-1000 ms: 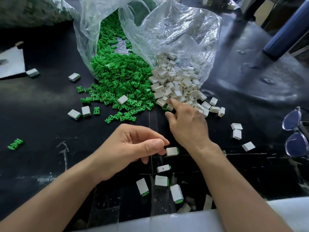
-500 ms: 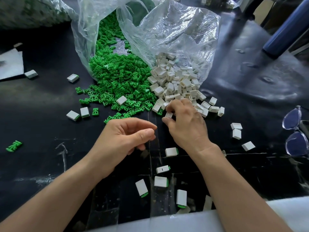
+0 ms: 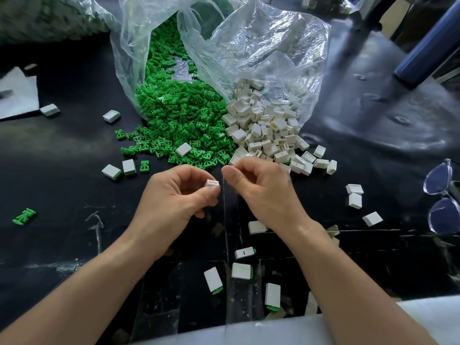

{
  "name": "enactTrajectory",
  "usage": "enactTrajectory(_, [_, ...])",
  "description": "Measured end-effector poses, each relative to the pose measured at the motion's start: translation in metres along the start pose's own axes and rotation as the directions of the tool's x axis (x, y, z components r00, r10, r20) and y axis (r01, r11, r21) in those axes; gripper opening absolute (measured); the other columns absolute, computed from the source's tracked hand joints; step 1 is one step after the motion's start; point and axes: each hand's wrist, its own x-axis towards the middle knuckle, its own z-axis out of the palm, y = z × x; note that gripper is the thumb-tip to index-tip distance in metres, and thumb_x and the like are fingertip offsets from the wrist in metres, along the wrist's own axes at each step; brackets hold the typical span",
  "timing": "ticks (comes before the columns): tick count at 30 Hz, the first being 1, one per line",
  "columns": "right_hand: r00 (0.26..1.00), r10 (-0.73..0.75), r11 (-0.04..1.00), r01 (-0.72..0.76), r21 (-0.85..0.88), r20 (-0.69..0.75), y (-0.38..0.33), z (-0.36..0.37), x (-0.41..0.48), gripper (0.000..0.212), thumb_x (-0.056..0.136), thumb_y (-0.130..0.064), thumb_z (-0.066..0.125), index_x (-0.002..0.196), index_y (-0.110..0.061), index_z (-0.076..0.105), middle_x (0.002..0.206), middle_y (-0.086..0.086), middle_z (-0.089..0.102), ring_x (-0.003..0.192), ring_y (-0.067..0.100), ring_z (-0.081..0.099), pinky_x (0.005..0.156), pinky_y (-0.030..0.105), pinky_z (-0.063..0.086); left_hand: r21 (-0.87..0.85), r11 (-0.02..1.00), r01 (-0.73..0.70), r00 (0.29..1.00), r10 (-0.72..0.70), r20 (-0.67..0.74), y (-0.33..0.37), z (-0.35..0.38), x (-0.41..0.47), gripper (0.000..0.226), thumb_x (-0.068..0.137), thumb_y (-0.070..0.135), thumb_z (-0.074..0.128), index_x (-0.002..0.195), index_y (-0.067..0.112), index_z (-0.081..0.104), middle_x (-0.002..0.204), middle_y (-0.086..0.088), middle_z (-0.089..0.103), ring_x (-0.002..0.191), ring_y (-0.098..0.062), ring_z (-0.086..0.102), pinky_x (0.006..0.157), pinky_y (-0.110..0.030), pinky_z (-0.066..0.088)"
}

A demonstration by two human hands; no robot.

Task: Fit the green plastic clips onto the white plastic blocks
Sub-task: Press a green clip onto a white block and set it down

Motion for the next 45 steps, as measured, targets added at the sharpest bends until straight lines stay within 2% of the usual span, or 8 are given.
enactTrajectory(5, [0.998,-0.006,0.896,-0.026,-0.442,-0.070,0.006,-0.004,0.004,0.025,0.089,-0.027,0.059,0.109,-0.017,0.067,0.100,0.002,0.057,0.101,0.018,0.050,0.087,0.023,0.033,-0.021,1.000,0.017,1.000,-0.017,-0.001,0.001,0.002,-0.001,0.009,0.075,0.010,0.070,0.073,0.018,0.068,0.069,0.000,0.071,0.060,-0.008,0.067,0.047,-0.016,0.048])
enactTrajectory(11, [0.999,0.023,0.829,-0.031,-0.558,-0.021,0.008,-0.002,0.006,0.036,0.090,-0.029,0.055,0.126,-0.021,0.056,0.106,0.002,0.049,0.108,0.021,0.042,0.096,0.030,0.029,-0.050,0.997,0.050,0.999,-0.050,-0.004,0.002,0.001,0.000,0.012,0.076,0.005,0.069,0.075,0.017,0.069,0.074,-0.002,0.073,0.063,-0.010,0.068,0.048,-0.015,0.048])
enactTrajectory(23, [1.000,-0.026,0.849,0.014,-0.529,-0.014,0.009,-0.002,0.006,0.028,0.088,-0.030,0.058,0.114,-0.018,0.063,0.106,0.001,0.055,0.106,0.019,0.048,0.094,0.027,0.030,-0.088,0.993,0.083,0.996,-0.080,0.037,0.004,0.003,-0.001,0.026,0.079,-0.012,0.061,0.080,0.013,0.070,0.075,-0.003,0.073,0.067,-0.011,0.070,0.056,-0.016,0.052])
enactTrajectory(30, [0.990,0.092,0.996,-0.091,0.017,-0.103,0.000,-0.006,0.004,0.010,0.089,-0.021,0.059,0.081,-0.019,0.065,0.068,-0.008,0.063,0.071,0.015,0.061,0.075,0.035,0.051,-0.093,0.992,0.088,0.996,-0.086,0.021,0.005,0.002,-0.001,0.026,0.080,-0.010,0.061,0.081,0.014,0.069,0.072,-0.001,0.073,0.064,-0.009,0.069,0.054,-0.015,0.052])
enactTrajectory(35, [0.996,0.037,0.994,-0.045,-0.103,-0.076,0.001,-0.007,0.004,0.011,0.087,-0.020,0.062,0.092,-0.015,0.071,0.079,-0.005,0.064,0.078,0.011,0.059,0.077,0.022,0.047,-0.086,0.993,0.076,0.997,-0.077,-0.015,0.004,0.000,0.001,0.024,0.080,-0.008,0.062,0.081,0.015,0.069,0.073,-0.001,0.073,0.064,-0.009,0.068,0.054,-0.016,0.052])
enactTrajectory(38, [0.996,0.014,0.989,-0.001,-0.151,0.088,-0.001,-0.007,0.001,0.018,0.081,-0.022,0.068,0.099,-0.018,0.072,0.082,-0.012,0.058,0.075,0.003,0.055,0.073,0.009,0.042,-0.087,0.993,0.074,0.997,-0.076,-0.022,0.004,0.000,0.000,0.025,0.080,-0.008,0.062,0.080,0.016,0.068,0.073,0.000,0.073,0.063,-0.009,0.068,0.054,-0.016,0.052])
enactTrajectory(41, [0.970,0.014,0.944,0.067,-0.322,0.241,-0.001,-0.005,-0.001,0.031,0.082,-0.026,0.068,0.113,-0.024,0.066,0.094,-0.010,0.048,0.088,0.006,0.048,0.083,0.021,0.041,-0.091,0.993,0.076,0.997,-0.078,-0.023,0.003,0.000,0.001,0.025,0.080,-0.008,0.062,0.082,0.016,0.068,0.076,-0.002,0.073,0.065,-0.010,0.069,0.055,-0.017,0.053])
enactTrajectory(45, [0.976,-0.003,0.930,0.082,-0.358,0.217,-0.001,-0.006,-0.001,0.022,0.087,-0.020,0.061,0.109,-0.021,0.066,0.097,-0.007,0.047,0.096,0.014,0.051,0.087,0.031,0.041,-0.126,0.988,0.090,0.996,-0.092,-0.010,0.003,0.001,0.001,0.024,0.078,-0.010,0.062,0.083,0.012,0.066,0.075,-0.003,0.073,0.066,-0.011,0.069,0.056,-0.016,0.053])
